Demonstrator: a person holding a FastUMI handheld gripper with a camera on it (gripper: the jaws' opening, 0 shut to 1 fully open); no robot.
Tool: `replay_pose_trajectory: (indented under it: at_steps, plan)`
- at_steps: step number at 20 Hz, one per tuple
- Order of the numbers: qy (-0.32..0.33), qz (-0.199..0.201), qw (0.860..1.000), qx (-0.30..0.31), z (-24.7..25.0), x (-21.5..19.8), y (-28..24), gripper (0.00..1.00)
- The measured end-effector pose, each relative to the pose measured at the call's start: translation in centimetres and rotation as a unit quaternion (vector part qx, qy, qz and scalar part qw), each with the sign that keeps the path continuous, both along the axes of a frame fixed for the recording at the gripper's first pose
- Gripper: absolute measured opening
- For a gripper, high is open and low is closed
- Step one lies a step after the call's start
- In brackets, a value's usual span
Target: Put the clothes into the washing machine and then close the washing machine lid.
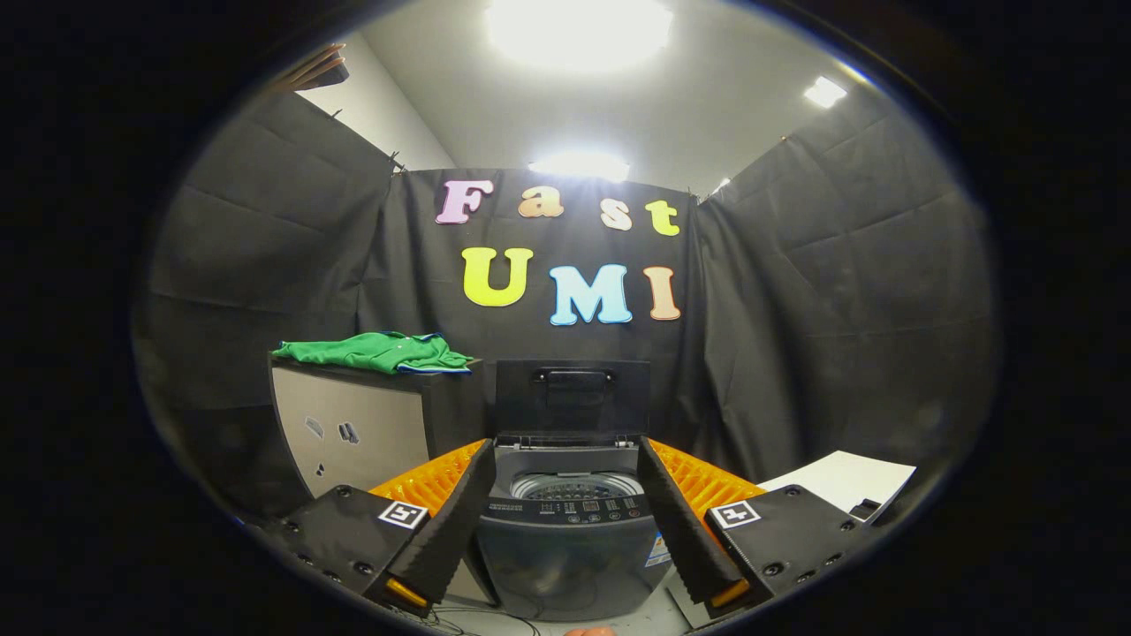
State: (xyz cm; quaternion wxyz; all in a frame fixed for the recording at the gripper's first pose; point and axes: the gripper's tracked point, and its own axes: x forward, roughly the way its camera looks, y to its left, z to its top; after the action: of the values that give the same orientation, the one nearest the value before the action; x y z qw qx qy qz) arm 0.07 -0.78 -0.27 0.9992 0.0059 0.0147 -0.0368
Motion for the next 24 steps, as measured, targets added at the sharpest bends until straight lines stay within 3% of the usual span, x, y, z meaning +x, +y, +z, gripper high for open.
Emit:
replay_pose_trajectory:
  at_steps: [6,9,15,19,24]
  plan:
    - [0.001,0.005,1.000,0.001,0.3,-0.1,0.1,1.00]
    - [-0.002,0.026,1.000,0.002,2.9,0.1,1.7,1.00]
    - [-0.009,0.113,0.993,0.014,11.3,8.1,6.4,1.00]
    - [-0.034,0.120,0.992,0.018,18.0,13.4,8.9,1.00]
    - [-0.027,0.163,0.986,0.010,22.1,19.4,14.9,1.00]
